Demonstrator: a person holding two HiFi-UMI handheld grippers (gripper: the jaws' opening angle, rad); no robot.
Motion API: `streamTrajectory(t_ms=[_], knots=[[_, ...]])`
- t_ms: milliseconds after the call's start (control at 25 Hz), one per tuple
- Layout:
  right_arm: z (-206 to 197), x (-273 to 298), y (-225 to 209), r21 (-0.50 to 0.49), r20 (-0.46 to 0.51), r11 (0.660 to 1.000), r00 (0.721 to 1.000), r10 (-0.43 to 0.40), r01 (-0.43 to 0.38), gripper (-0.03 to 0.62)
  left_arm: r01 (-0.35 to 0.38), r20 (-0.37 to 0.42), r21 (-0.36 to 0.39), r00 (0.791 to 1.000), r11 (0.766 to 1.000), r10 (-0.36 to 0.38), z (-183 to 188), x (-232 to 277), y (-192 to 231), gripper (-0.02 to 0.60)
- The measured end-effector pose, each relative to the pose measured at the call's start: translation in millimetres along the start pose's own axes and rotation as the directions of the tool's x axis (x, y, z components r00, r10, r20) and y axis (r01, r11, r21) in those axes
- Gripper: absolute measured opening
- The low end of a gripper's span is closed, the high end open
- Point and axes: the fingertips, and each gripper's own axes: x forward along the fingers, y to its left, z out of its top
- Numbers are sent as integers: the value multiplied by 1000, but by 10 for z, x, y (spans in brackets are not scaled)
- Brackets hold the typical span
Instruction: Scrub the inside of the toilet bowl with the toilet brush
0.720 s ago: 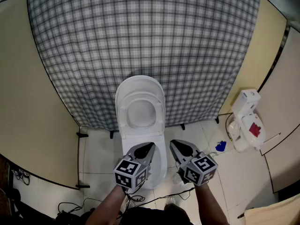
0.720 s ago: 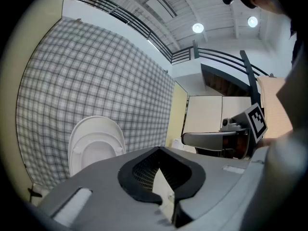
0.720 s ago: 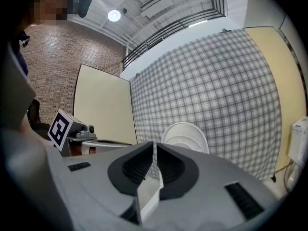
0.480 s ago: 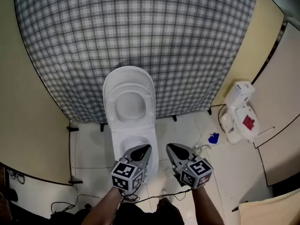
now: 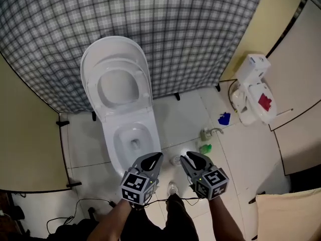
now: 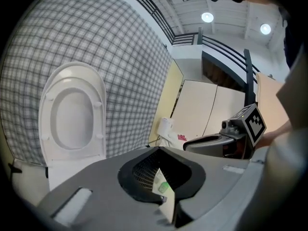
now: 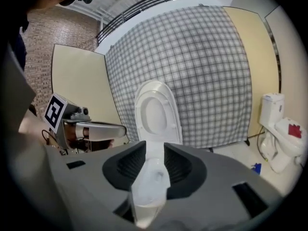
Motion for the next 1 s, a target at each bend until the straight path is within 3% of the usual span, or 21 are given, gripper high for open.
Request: streamTrajectory(t_ms=[320,520,560,1000], knots=[[-1155,186,-626,36,-148,994,984,-98,105,129,43,-102,-39,994,998,-47,-929,510,-59,9],[-1824,423,-1013,20,-223,988,964,-144,152,137,29,-139,-58,990,998,-37,-1422,750,12,9],[-1958,476,-1080,19,-241,987,959,-152,161,188,30,-146,-62,988,998,-39,-1503,786,15,9],[-3308,1096,-1677,-4,-448,983,878,-167,185,230,-4,-220,-109,975,994,-20,-2315,1180,137,9]])
